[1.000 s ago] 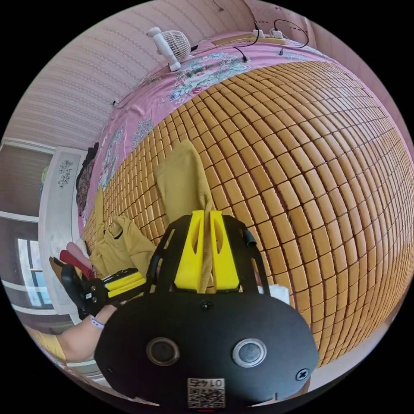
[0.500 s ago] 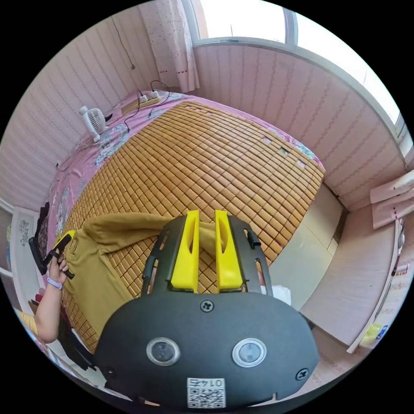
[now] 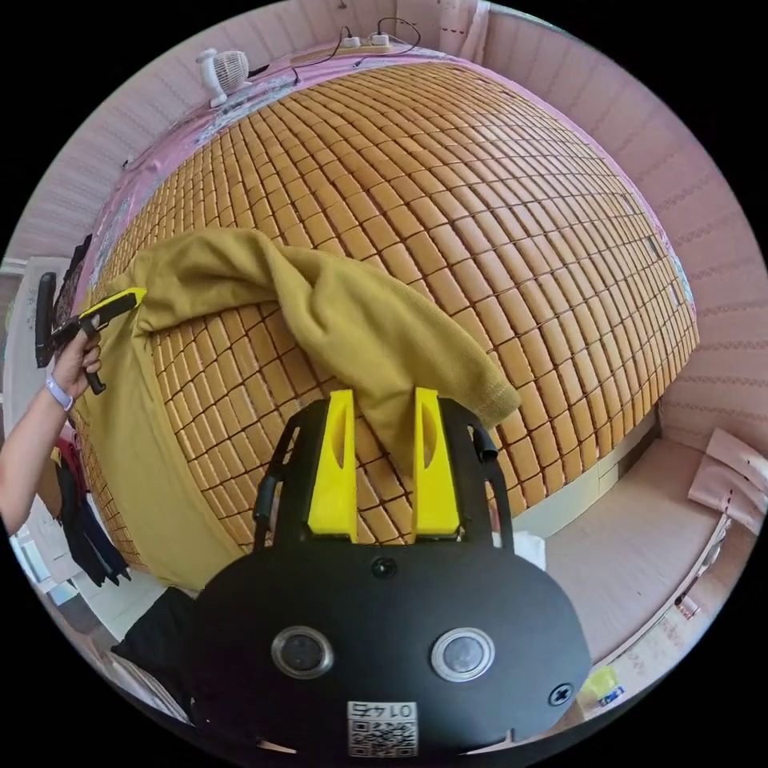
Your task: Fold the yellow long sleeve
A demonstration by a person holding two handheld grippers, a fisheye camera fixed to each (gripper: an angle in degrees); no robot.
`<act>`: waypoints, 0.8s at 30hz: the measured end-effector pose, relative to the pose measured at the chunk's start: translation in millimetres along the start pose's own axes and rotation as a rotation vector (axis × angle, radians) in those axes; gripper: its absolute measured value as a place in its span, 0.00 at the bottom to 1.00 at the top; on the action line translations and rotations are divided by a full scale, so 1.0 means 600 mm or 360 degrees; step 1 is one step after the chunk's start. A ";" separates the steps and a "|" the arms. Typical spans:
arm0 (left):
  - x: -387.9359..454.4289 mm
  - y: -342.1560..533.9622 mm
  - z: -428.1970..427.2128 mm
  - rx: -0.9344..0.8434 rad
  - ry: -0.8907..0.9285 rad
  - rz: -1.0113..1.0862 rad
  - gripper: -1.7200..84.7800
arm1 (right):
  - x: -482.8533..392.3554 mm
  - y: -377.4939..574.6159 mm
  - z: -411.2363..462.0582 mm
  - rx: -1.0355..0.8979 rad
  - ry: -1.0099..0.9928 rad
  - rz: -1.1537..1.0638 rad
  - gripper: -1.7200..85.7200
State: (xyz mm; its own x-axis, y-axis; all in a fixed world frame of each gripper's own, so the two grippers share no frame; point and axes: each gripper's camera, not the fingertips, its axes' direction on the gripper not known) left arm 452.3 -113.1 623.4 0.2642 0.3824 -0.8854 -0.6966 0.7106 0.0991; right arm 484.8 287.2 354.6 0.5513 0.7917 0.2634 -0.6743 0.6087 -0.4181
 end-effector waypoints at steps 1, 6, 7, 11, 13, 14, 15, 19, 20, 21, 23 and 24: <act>0.004 0.000 -0.001 -0.0005 -0.0009 0.0018 0.01 | 0.008 -0.003 0.004 -0.0018 -0.0049 0.0002 0.09; 0.010 0.009 -0.012 0.0008 0.0004 0.0030 0.01 | 0.057 -0.043 -0.012 -0.0232 -0.0563 0.0056 0.05; 0.015 0.014 -0.017 0.0031 -0.0015 0.0034 0.01 | 0.079 -0.060 -0.037 -0.0140 -0.0632 0.0108 0.05; 0.021 0.032 -0.051 0.0106 -0.0034 -0.0055 0.01 | 0.166 -0.097 -0.103 0.0376 -0.0608 0.0446 0.04; 0.015 0.038 -0.076 0.0159 0.0003 -0.0123 0.01 | 0.178 -0.114 -0.087 0.0393 -0.0340 0.0564 0.06; 0.010 0.043 -0.093 0.0184 -0.0008 -0.0161 0.01 | 0.176 -0.120 -0.077 0.0358 -0.0303 0.0576 0.07; 0.007 0.045 -0.101 0.0200 -0.0012 -0.0172 0.01 | 0.166 -0.129 -0.051 0.0277 -0.0287 0.0563 0.10; -0.020 0.053 -0.121 0.0186 -0.0073 -0.0250 0.01 | 0.113 -0.156 0.042 0.0120 -0.0282 0.0494 0.15; -0.030 0.053 -0.111 0.0116 -0.0082 -0.0274 0.01 | 0.106 -0.161 0.054 0.0105 -0.0239 0.0491 0.15; -0.034 0.053 -0.104 0.0071 -0.0088 -0.0276 0.01 | 0.090 -0.172 0.081 0.0044 -0.0130 0.0484 0.14; -0.037 0.061 -0.098 0.0056 -0.0074 -0.0278 0.01 | 0.058 -0.184 0.096 0.0094 0.0007 0.0348 0.13; -0.034 0.061 -0.100 0.0054 -0.0082 -0.0278 0.01 | 0.034 -0.194 0.109 0.0080 0.0093 0.0226 0.12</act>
State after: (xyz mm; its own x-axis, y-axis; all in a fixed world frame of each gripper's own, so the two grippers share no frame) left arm 381.6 -130.5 617.8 0.4133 0.2806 -0.8663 -0.6144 0.7881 -0.0379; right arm 542.5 235.6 465.5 0.4751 0.8665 0.1533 -0.7706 0.4938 -0.4030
